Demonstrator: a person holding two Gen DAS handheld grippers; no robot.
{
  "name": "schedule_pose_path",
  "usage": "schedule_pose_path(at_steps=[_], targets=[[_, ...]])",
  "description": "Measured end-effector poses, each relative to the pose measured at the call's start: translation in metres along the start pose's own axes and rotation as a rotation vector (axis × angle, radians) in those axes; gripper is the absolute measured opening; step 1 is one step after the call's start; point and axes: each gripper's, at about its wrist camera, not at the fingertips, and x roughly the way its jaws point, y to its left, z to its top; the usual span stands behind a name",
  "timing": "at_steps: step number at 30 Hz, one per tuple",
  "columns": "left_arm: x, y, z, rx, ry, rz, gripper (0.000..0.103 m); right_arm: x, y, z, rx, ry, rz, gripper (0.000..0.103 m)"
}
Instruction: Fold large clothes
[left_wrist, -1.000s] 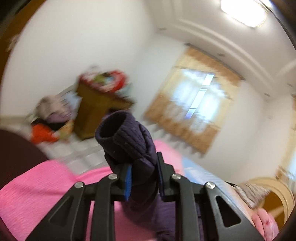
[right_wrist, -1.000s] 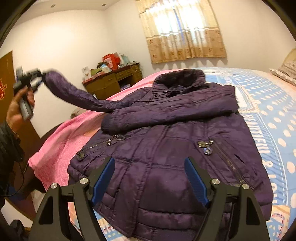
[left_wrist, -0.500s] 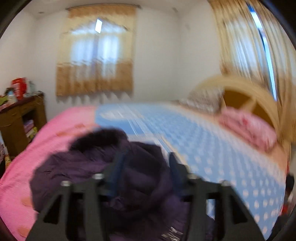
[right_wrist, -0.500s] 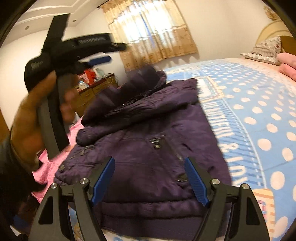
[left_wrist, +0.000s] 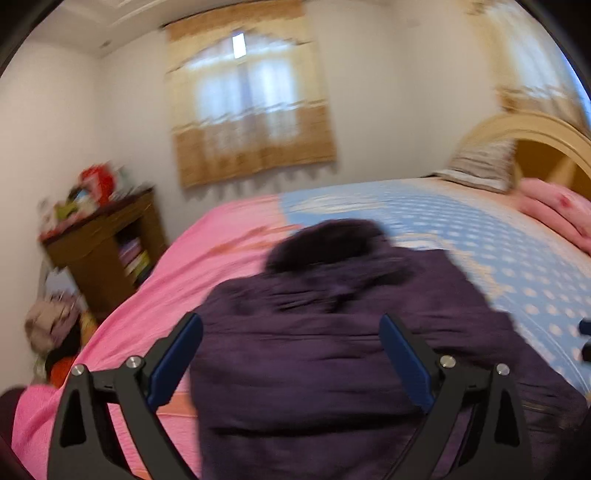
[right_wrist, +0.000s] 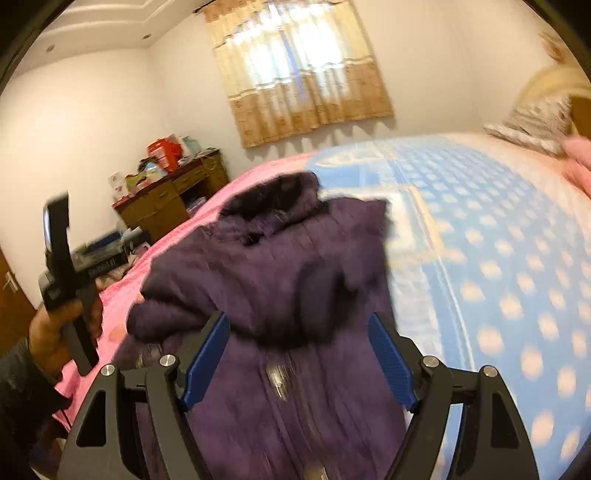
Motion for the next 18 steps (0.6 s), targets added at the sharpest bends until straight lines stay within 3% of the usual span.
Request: schedule_pose_path(at_steps=[3,6,8,12,14,18], targets=[[0.019,0.03,-0.004,-0.081,0.045,0.061,0.099,0.035,0.018,0.032,0.004,0.052,0.034,0.077],[0.038,0.032,-0.011,-0.13,0.099,0.047,0.1,0.076,0.041,0.045,0.018,0.105,0.124,0.075],[0.047,0.023,-0.018,-0.104,0.116,0.033,0.101,0.098,0.055,0.044,-0.008,0.138,0.142,0.075],[0.075,0.011,-0.044,0.002,0.217,0.069,0.103,0.145,0.057,0.028,-0.053,0.22,-0.014,0.072],[0.09,0.012,-0.056,-0.014,0.3,0.051,0.103,0.157,0.05,0.02,-0.075,0.249,-0.063,0.067],[0.101,0.017,-0.066,-0.049,0.359,0.011,0.103,0.168,0.036,0.005,-0.094,0.29,-0.068,0.067]])
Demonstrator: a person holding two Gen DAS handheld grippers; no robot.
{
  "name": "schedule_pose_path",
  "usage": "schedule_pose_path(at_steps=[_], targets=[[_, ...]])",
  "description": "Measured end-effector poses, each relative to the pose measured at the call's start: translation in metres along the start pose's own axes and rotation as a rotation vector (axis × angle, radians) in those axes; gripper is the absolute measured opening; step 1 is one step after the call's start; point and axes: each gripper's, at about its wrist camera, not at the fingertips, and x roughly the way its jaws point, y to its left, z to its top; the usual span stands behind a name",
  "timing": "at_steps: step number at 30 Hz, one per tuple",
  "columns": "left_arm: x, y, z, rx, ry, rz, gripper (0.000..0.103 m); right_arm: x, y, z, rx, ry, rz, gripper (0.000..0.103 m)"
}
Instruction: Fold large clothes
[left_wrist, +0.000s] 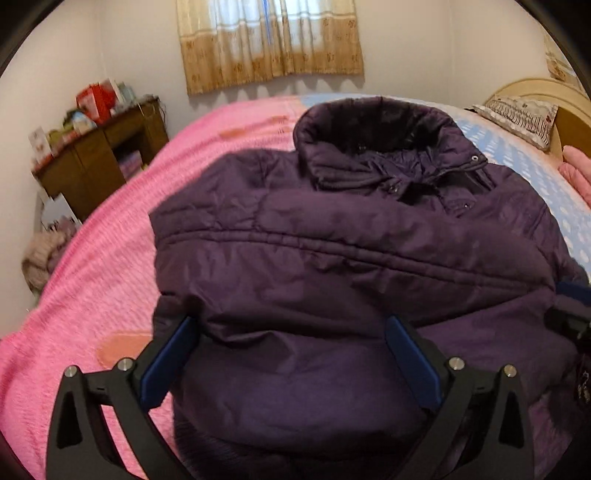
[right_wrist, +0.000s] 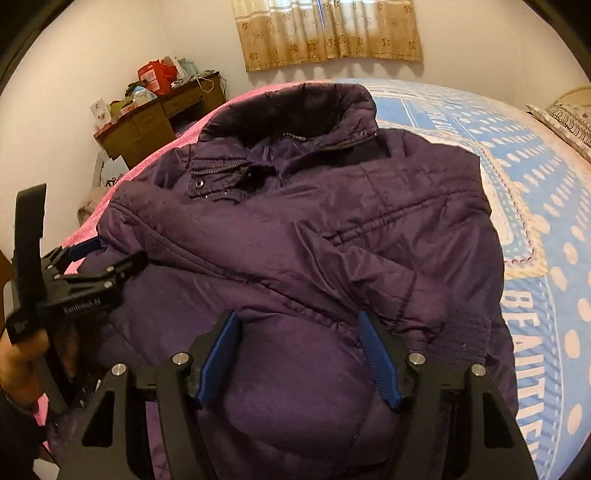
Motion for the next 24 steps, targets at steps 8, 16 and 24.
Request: schedule_pose_path(at_steps=[8,16,24], targets=[[0.007,0.001,-0.004,-0.029,0.044,-0.033,0.103,0.015,0.003,-0.002,-0.038,0.026,-0.049,0.067],[-0.006,0.004,-0.002,-0.051,0.014,-0.006,0.103,0.007,0.008,0.0,-0.045,0.011,-0.067,0.067],[-0.054,-0.005,0.03,-0.094,-0.163,-0.029,0.103,-0.042,0.029,0.025,-0.106,-0.126,-0.06,0.059]])
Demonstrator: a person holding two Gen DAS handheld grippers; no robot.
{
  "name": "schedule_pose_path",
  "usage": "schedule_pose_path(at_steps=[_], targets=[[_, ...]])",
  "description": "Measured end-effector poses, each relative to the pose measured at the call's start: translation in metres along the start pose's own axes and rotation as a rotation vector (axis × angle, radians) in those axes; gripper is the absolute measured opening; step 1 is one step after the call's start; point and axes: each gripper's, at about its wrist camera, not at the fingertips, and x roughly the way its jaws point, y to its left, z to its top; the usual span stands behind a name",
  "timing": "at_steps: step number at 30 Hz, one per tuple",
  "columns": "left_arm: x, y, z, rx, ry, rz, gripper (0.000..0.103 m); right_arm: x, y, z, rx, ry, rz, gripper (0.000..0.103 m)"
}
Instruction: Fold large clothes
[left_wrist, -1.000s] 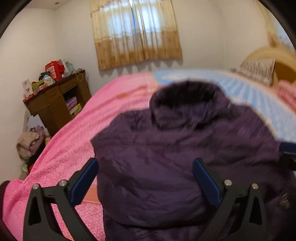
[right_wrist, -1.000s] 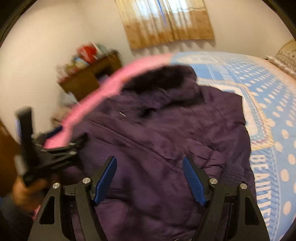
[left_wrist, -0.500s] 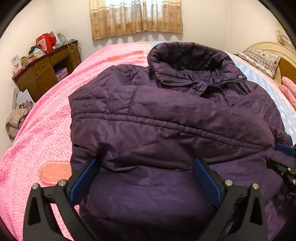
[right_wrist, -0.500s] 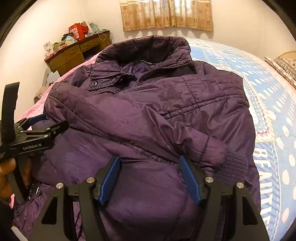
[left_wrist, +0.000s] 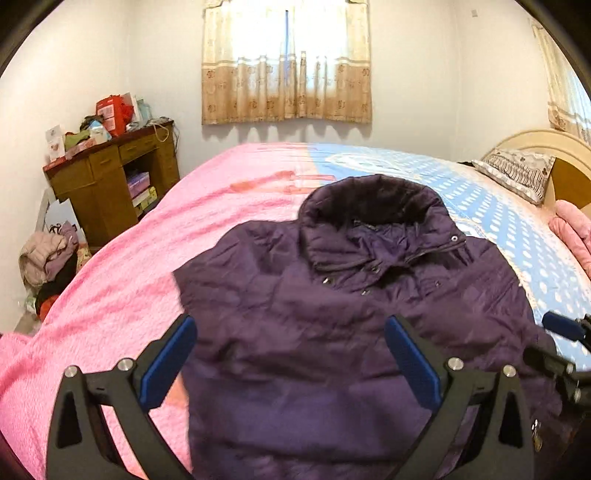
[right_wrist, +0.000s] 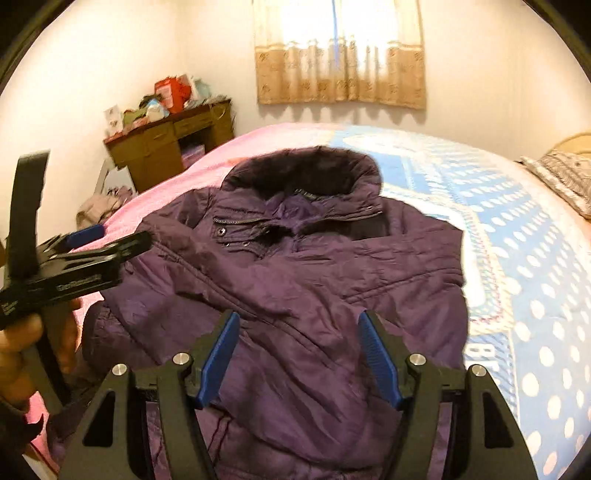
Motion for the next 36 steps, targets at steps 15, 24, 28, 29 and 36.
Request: schedule_pose_path(at_steps=[15,24,28,29,36], targets=[[0.079,-0.027,-0.018,0.018,0.208,0.038,0.103,0.062,-0.03,-0.03,0.042,0.132,0.058,0.042],[0.084,-0.031,-0.024,0.04,0.249,0.065,0.103,0.063,-0.028,-0.032,0.029,0.129,0.045,0.042],[0.083,-0.031,-0.026,0.039,0.244,0.067,0.103,0.063,-0.028,-0.032,0.027,0.131,0.042,0.042],[0.083,-0.032,-0.026,0.04,0.244,0.068,0.103,0.063,-0.027,-0.032,0.026,0.131,0.041,0.042],[0.083,-0.033,-0.026,0.049,0.248,0.077,0.103,0.063,-0.026,-0.032,0.017,0.129,0.027,0.042]])
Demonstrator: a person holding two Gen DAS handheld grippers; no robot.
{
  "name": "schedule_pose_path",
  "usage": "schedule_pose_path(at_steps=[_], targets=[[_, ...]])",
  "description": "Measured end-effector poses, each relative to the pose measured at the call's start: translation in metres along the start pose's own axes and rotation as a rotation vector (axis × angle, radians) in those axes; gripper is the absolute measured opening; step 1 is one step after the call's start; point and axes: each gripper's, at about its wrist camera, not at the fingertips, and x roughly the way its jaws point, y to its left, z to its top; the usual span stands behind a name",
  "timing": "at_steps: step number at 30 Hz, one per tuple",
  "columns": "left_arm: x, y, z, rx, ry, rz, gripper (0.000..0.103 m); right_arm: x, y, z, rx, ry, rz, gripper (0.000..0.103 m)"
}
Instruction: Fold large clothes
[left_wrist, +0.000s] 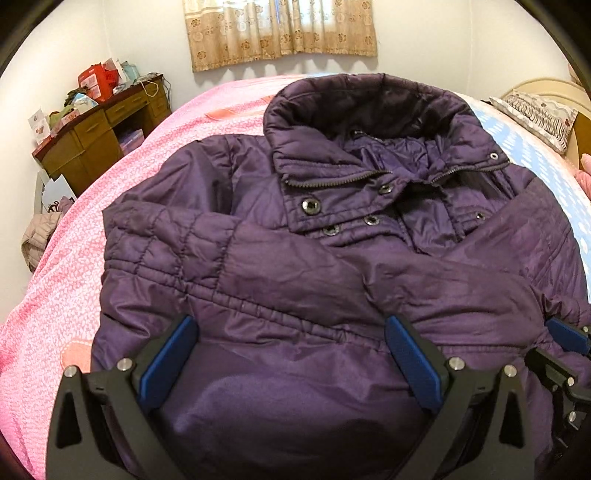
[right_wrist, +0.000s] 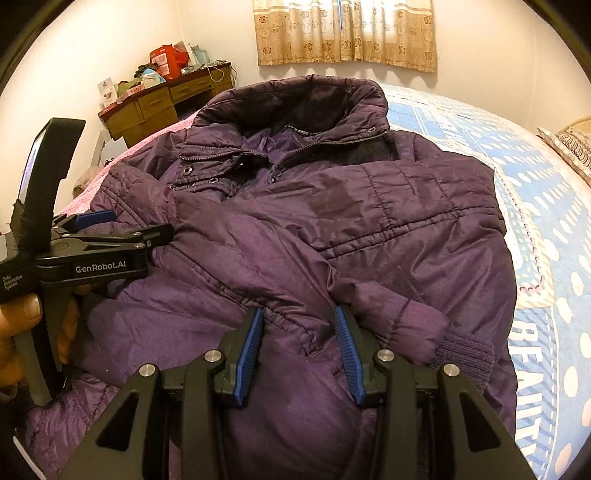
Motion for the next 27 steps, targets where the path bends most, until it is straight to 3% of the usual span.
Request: schedule_pose_path(at_steps=[27], targets=[[0.0018,-0.0041,-0.0014,0.018,0.011,0.025,0.103,0.0033,0.0099,-0.0003,-0.05,-0.001,-0.075,0.042]])
